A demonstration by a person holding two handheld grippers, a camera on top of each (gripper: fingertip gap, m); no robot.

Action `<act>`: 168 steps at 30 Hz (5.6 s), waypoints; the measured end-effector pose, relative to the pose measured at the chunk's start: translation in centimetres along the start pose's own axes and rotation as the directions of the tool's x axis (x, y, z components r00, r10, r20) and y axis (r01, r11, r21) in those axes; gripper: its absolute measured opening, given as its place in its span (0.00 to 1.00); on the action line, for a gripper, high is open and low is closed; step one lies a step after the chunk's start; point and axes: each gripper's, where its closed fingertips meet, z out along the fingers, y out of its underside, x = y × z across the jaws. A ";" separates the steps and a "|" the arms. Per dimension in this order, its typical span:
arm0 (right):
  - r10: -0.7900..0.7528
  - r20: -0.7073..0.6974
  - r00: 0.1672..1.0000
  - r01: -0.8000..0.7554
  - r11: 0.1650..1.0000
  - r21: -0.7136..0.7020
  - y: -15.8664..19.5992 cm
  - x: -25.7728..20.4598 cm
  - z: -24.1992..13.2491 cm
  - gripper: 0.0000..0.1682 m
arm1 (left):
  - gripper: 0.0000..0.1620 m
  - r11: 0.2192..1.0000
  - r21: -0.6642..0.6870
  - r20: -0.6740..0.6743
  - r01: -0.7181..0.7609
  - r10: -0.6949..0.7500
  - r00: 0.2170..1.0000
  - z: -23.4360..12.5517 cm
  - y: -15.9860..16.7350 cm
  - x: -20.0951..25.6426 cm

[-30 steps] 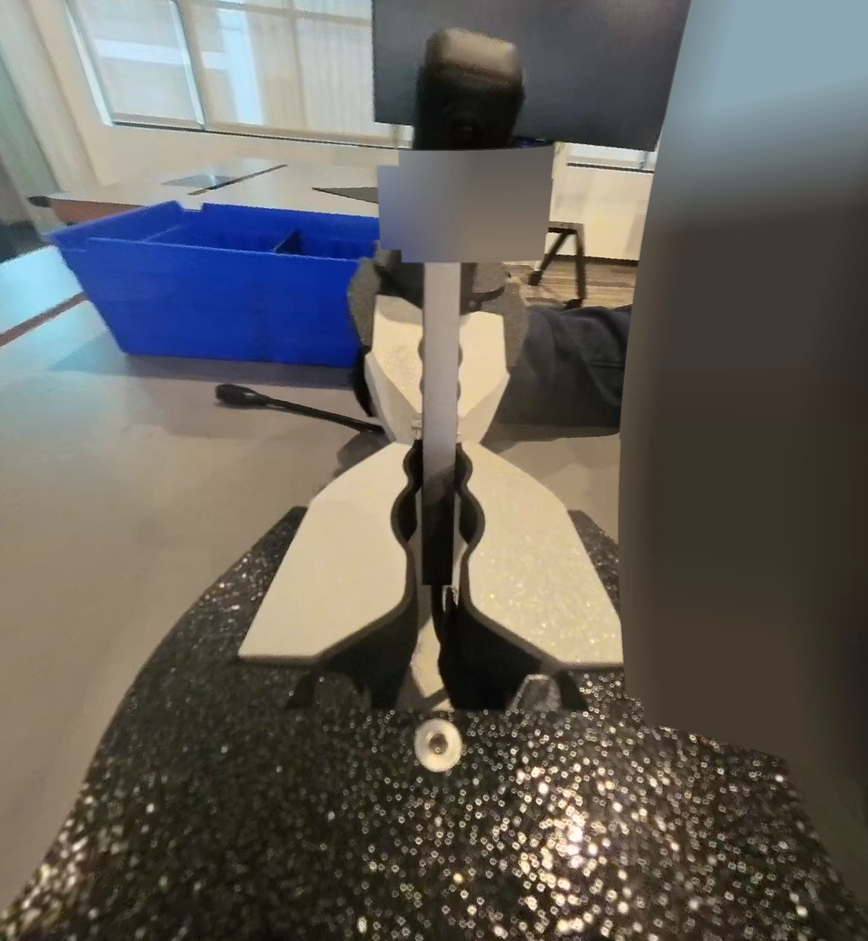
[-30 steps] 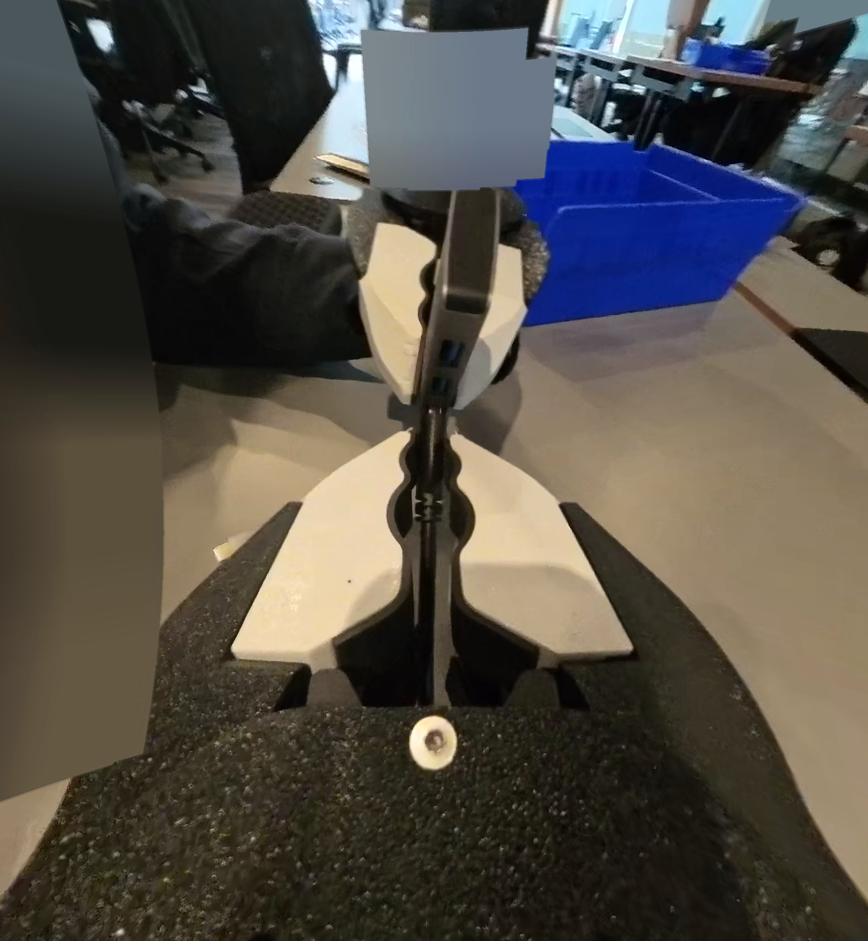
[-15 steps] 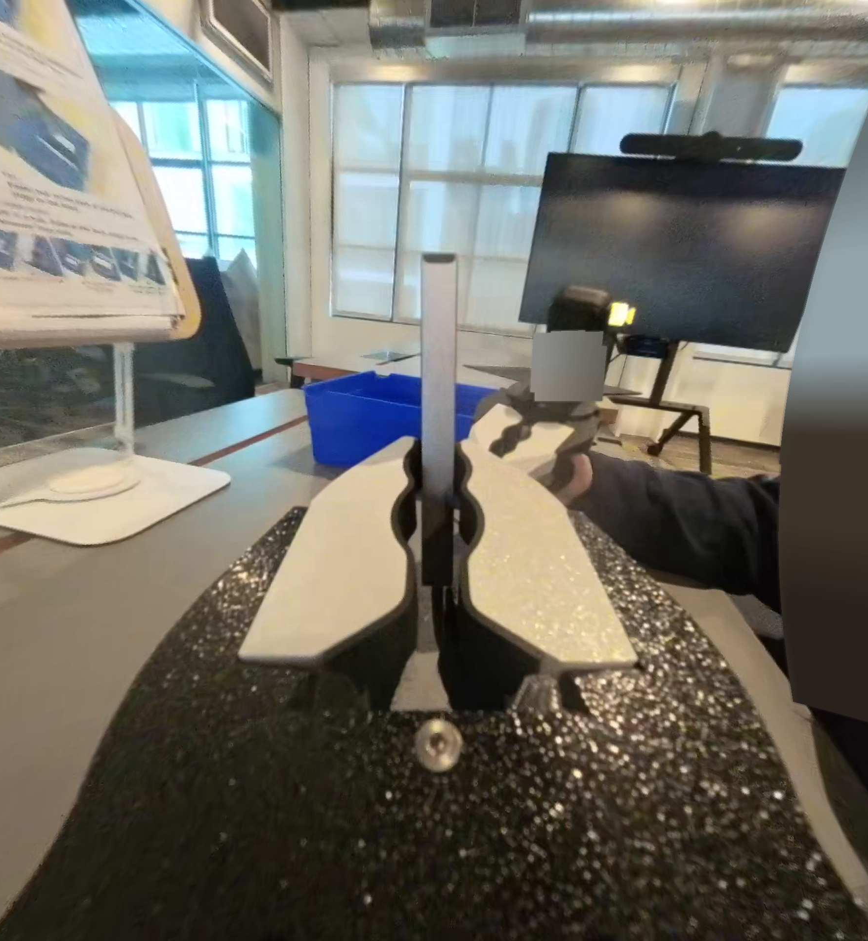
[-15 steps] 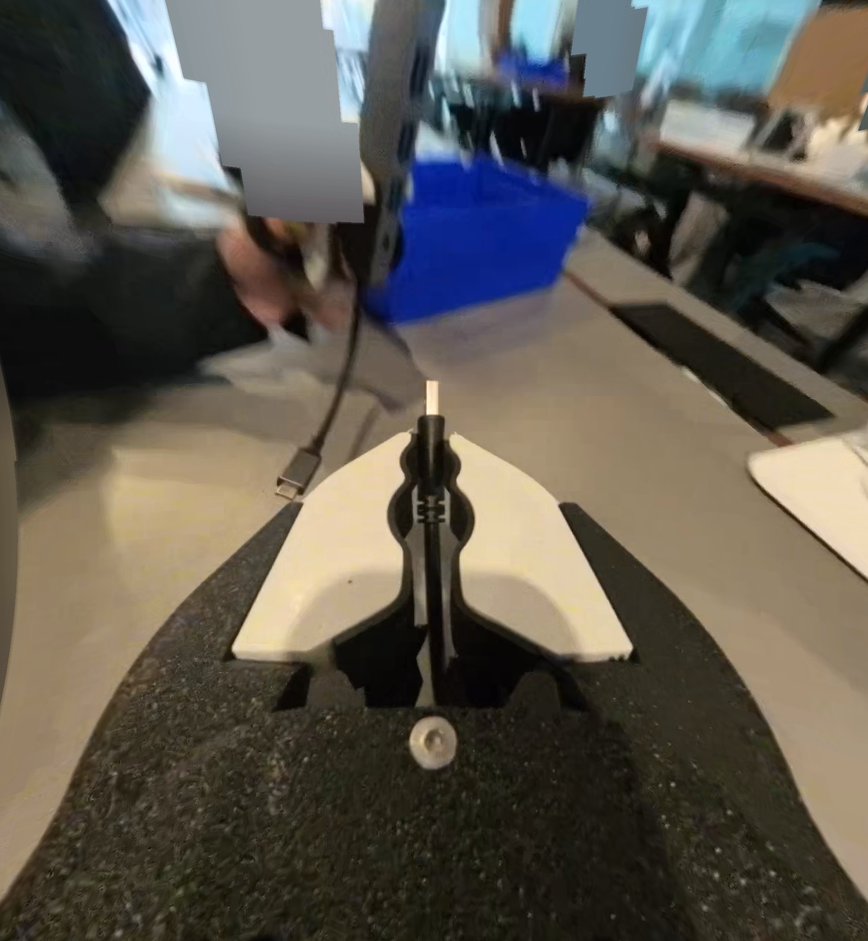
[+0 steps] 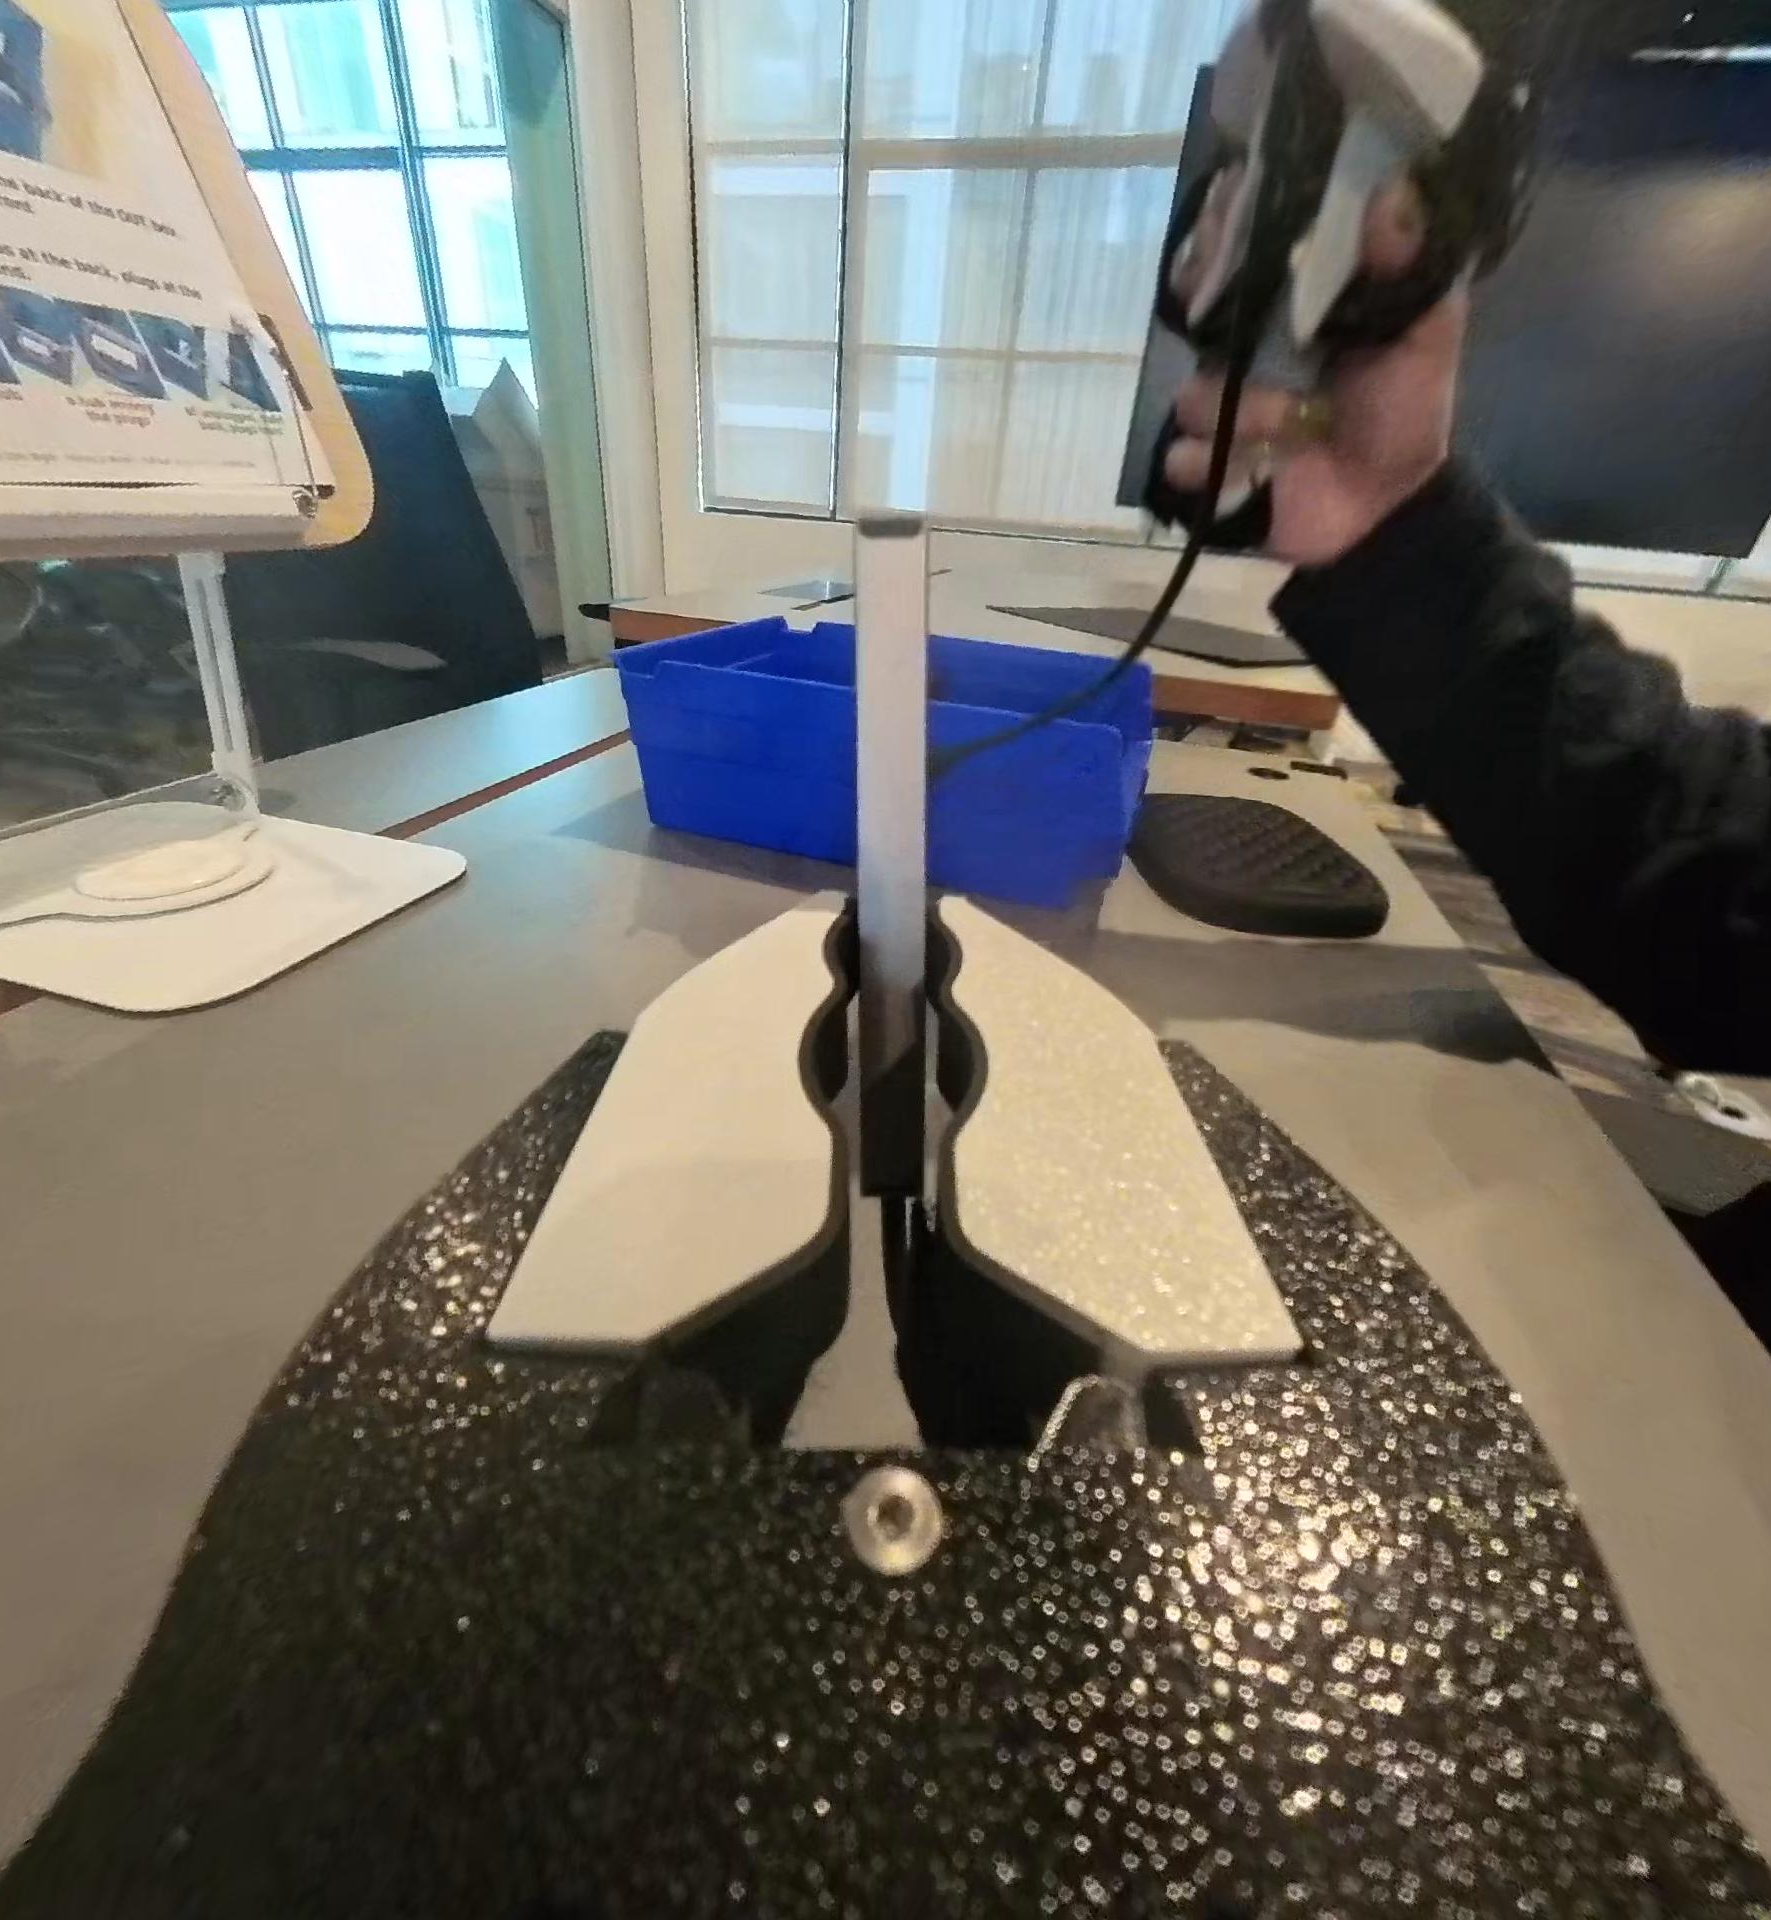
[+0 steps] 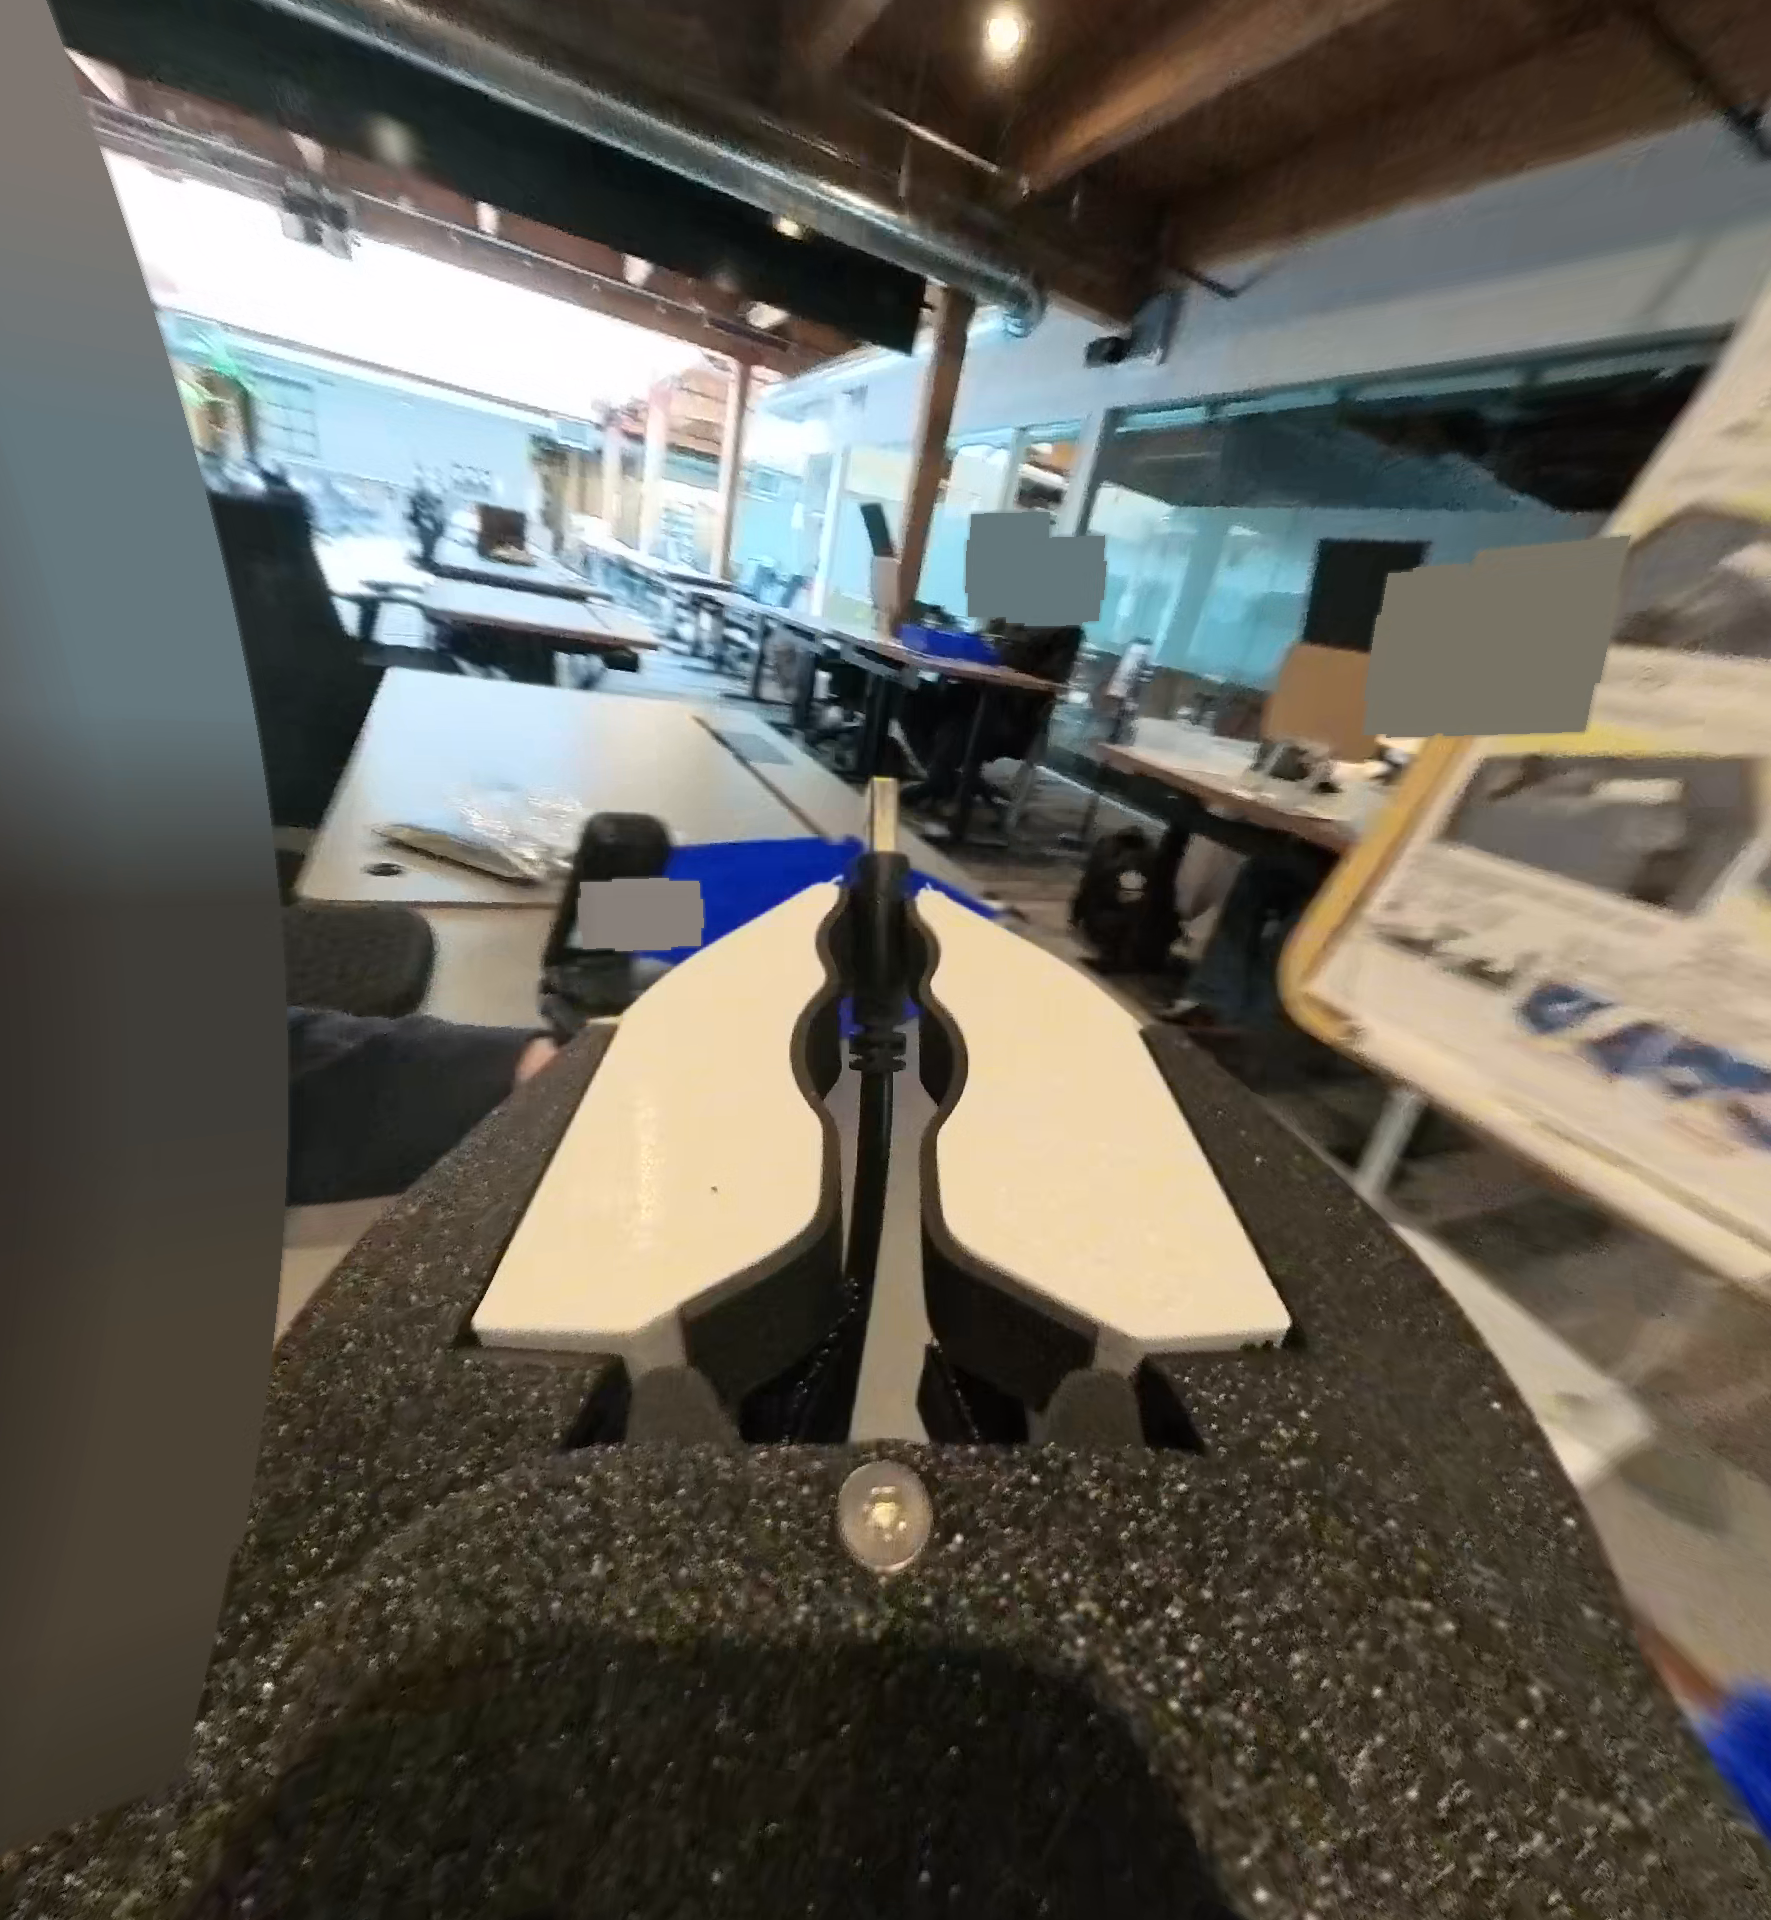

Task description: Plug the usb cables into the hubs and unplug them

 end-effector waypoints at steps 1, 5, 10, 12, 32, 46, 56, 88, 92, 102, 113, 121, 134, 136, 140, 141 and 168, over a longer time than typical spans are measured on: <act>-0.028 -0.037 0.999 0.027 0.999 -0.020 -1.0 1.5 -1.0 0.05 | 0.07 1.000 -0.005 0.001 -0.002 0.002 1.000 0.1 0.1 0.0; 0.014 -0.079 0.997 -0.018 0.998 -0.055 -2.9 7.6 -3.9 0.05 | 0.07 1.000 -0.016 -0.003 -0.008 0.008 1.000 0.3 0.4 0.1; 0.165 -0.076 0.983 -0.167 0.986 -0.017 -3.5 14.1 -5.4 0.05 | 0.07 0.999 -0.043 0.003 -0.033 0.033 0.999 0.5 0.9 0.2; 0.190 -0.059 0.980 -0.188 0.981 0.040 -5.6 15.2 -5.5 0.05 | 0.07 0.999 -0.043 0.005 -0.028 0.028 1.000 0.5 1.0 0.1; 0.039 -0.213 0.976 -0.010 0.991 0.134 -1.1 20.5 -6.9 0.05 | 0.07 0.999 -0.034 0.012 -0.007 0.007 1.000 0.3 1.0 -0.5; -0.032 -0.422 0.906 -0.174 0.881 -0.440 12.5 24.0 -9.0 0.05 | 0.07 0.999 -0.038 0.009 -0.015 0.016 1.000 0.3 1.0 -0.4; -0.181 -0.458 0.870 -0.432 0.165 -0.887 22.9 24.2 -12.6 0.06 | 0.07 0.998 -0.056 0.003 -0.014 0.015 1.000 0.4 1.4 -0.4; -0.397 -0.185 0.899 -0.041 0.345 -0.938 13.1 16.7 -4.7 0.30 | 0.07 0.998 -0.059 -0.010 -0.024 0.023 1.000 0.4 1.5 -0.3; -0.134 -0.410 0.902 -0.380 0.203 -0.902 19.3 19.8 -12.5 0.31 | 0.07 0.998 -0.061 -0.012 -0.030 0.029 1.000 0.4 1.5 -0.2; -0.276 -0.383 0.882 -0.361 0.128 -0.924 21.7 21.6 -16.6 0.03 | 0.07 0.997 -0.073 -0.019 -0.023 0.022 1.000 0.5 1.8 -0.2; -0.363 -0.469 0.805 -0.210 0.566 -0.798 -0.6 17.0 -13.9 0.03 | 0.07 0.996 -0.085 -0.030 -0.023 0.021 0.999 0.8 2.2 0.1; -0.134 -0.403 0.905 -0.213 0.678 -0.704 5.5 11.1 -14.7 0.03 | 0.07 0.996 -0.086 -0.029 -0.019 0.017 0.999 0.9 2.4 0.1; -0.274 0.142 0.951 0.084 -0.215 -0.973 22.2 8.8 -21.9 0.04 | 0.07 0.995 -0.093 -0.065 -0.038 0.032 0.997 1.2 2.5 0.8; -0.216 0.100 0.971 0.044 -0.249 -0.968 22.4 8.6 -22.0 0.27 | 0.07 0.995 -0.090 -0.072 -0.042 0.036 0.997 1.2 2.5 0.9; -0.272 -0.165 0.948 -0.210 -0.145 -0.967 17.8 10.8 -22.4 0.56 | 0.07 0.994 -0.086 -0.060 -0.062 0.057 0.997 1.2 2.4 0.9; -0.287 -0.230 0.930 -0.255 -0.054 -0.965 16.2 11.2 -21.3 0.55 | 0.07 0.994 -0.084 -0.057 -0.072 0.068 0.996 1.2 2.2 0.9; -0.358 0.073 0.931 0.253 0.487 -0.836 1.2 5.3 -2.7 0.07 | 0.32 0.964 0.006 0.143 -0.267 0.264 0.954 1.1 -1.3 0.8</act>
